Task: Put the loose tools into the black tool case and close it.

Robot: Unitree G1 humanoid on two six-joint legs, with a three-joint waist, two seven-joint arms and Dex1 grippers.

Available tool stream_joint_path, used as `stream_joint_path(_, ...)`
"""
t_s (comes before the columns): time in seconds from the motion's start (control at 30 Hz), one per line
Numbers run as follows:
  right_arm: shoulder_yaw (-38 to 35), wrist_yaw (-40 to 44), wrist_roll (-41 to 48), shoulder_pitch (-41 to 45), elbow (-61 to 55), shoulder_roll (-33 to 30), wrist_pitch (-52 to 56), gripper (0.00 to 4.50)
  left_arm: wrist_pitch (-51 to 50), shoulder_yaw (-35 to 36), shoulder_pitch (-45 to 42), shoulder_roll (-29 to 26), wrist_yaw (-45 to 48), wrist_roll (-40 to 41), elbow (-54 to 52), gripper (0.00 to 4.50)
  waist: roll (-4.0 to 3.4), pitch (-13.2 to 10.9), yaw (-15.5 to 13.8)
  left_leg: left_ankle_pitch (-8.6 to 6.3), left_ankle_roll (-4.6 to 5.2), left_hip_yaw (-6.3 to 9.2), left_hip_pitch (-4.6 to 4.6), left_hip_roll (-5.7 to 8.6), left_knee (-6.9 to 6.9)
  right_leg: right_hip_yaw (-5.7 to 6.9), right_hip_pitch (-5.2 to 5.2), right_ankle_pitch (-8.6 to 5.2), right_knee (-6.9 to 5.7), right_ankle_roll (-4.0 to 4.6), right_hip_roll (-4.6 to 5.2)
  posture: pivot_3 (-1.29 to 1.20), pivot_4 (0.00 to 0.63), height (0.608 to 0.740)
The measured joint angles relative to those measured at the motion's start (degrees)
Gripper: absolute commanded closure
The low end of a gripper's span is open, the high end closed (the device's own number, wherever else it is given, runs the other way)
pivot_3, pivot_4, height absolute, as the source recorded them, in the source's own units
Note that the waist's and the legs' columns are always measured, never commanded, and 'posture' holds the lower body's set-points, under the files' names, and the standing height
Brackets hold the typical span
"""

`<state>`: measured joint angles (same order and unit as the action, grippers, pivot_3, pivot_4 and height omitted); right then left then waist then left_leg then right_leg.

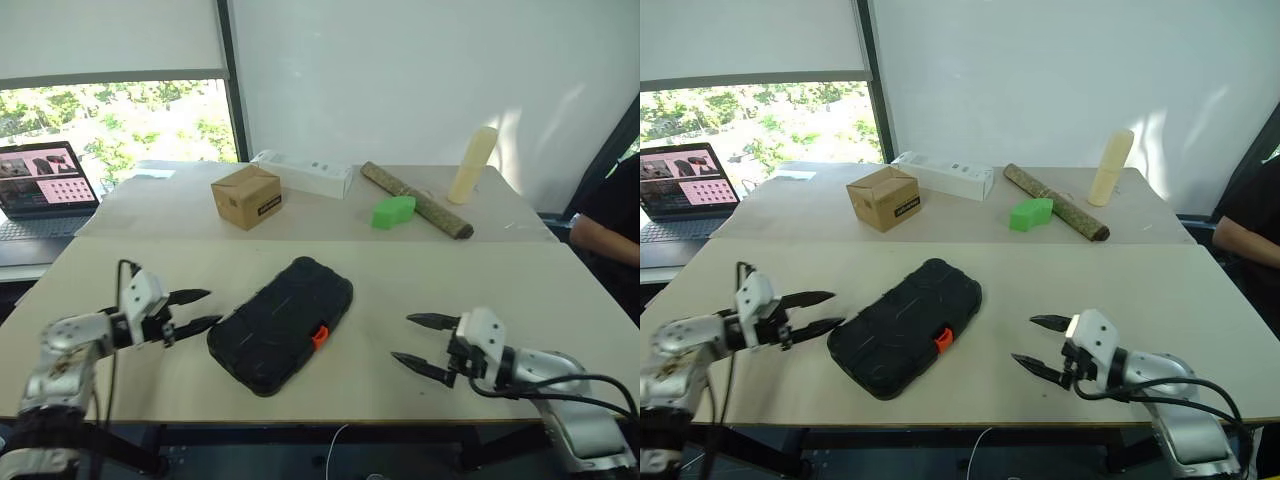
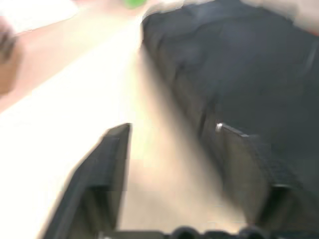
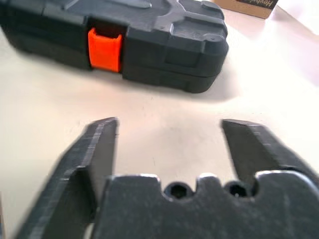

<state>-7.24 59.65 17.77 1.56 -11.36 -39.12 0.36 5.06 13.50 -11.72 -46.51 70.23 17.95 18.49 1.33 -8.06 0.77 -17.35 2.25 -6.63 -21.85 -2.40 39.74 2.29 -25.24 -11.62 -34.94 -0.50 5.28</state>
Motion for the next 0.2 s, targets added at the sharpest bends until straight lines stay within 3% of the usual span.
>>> stream_joint_path(0.1, -3.6, 4.5, 1.6, -2.8, 5.5, -4.5, -1.3, 0.0, 3.0, 1.9, 6.6, -0.2, -0.9, -0.2, 0.9, 0.05, 0.15, -0.1, -0.7, -0.09, 0.14, 0.03, -0.11, 0.2, 0.08, 0.02, -0.01, -0.04, 0.02, -0.19, 0.25, 0.0, 0.15, 0.74)
stream_joint_path(0.2, -4.5, 5.6, 1.6, -2.5, 7.3, -4.7, -3.5, 0.0, 4.7, 2.9, 7.2, -0.2, -2.9, -0.2, 1.1, 0.05, 0.33, -0.3, -1.5, -0.09, 0.14, 0.11, -0.16, 0.22, 0.13, 0.08, 0.0, -0.03, 0.02, -0.19, 0.29, 0.0, 0.15, 0.74)
